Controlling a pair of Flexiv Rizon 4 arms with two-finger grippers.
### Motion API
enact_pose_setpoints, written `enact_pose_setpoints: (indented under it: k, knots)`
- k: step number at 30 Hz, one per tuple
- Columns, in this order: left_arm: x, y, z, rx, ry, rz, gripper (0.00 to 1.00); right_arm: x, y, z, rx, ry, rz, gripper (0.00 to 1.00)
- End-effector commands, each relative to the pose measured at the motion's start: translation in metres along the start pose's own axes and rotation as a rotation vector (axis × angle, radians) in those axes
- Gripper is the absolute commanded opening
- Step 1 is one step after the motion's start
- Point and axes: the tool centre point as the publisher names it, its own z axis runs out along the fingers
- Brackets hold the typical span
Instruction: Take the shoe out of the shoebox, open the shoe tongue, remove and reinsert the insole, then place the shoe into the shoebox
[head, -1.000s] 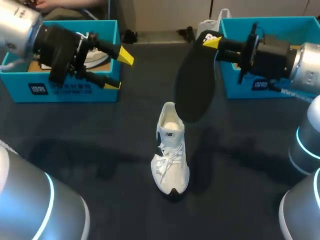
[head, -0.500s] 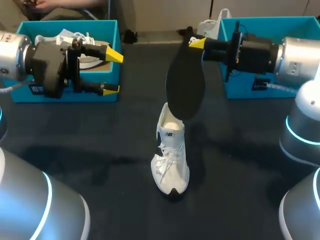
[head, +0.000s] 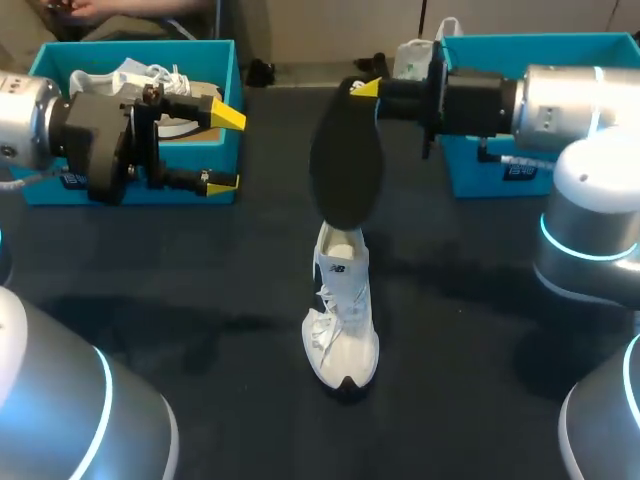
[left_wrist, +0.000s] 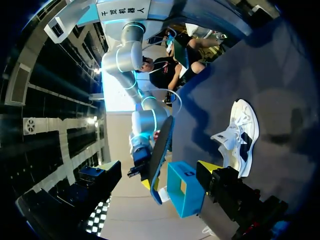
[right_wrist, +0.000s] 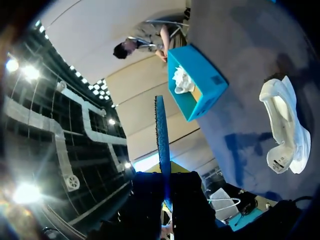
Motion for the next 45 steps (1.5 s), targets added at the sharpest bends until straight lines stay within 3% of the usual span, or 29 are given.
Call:
enact_pose_setpoints:
  k: [1,8,21,30,39,40,43,44,45]
  knots:
    - [0.000,0.001,0.001,0.001,0.000,0.001,1.00,0.005,-0.007,0.026,-0.019,-0.009,0.009,0.00]
    - [0.001,0.012,0.011,-0.018,-0.124,0.036,1.00,0.006,-0.024,0.046,-0.015,-0.015,0.040,0.00]
    - [0.003,0.034,0.034,-0.034,-0.186,0.105,1.00,0.011,-0.054,0.067,0.020,-0.012,0.048,0.00]
    - [-0.014,0.028,0.042,-0.008,-0.237,0.142,1.00,0.001,-0.056,0.074,0.029,-0.012,0.071,0.00]
    - [-0.014,0.019,0.041,0.006,-0.246,0.151,0.99,-0.009,-0.050,0.070,0.035,-0.015,0.089,0.00]
    - [-0.013,0.019,0.041,0.006,-0.246,0.151,0.95,-0.009,-0.050,0.070,0.036,-0.021,0.092,0.00]
    - [-0.012,0.018,0.040,0.005,-0.247,0.152,0.71,-0.010,-0.048,0.068,0.039,-0.024,0.094,0.00]
    - [-0.011,0.018,0.041,0.004,-0.248,0.151,0.47,-0.010,-0.048,0.068,0.041,-0.025,0.094,0.00]
    - [-0.011,0.017,0.041,0.004,-0.248,0.151,0.45,-0.009,-0.048,0.069,0.044,-0.025,0.094,0.00]
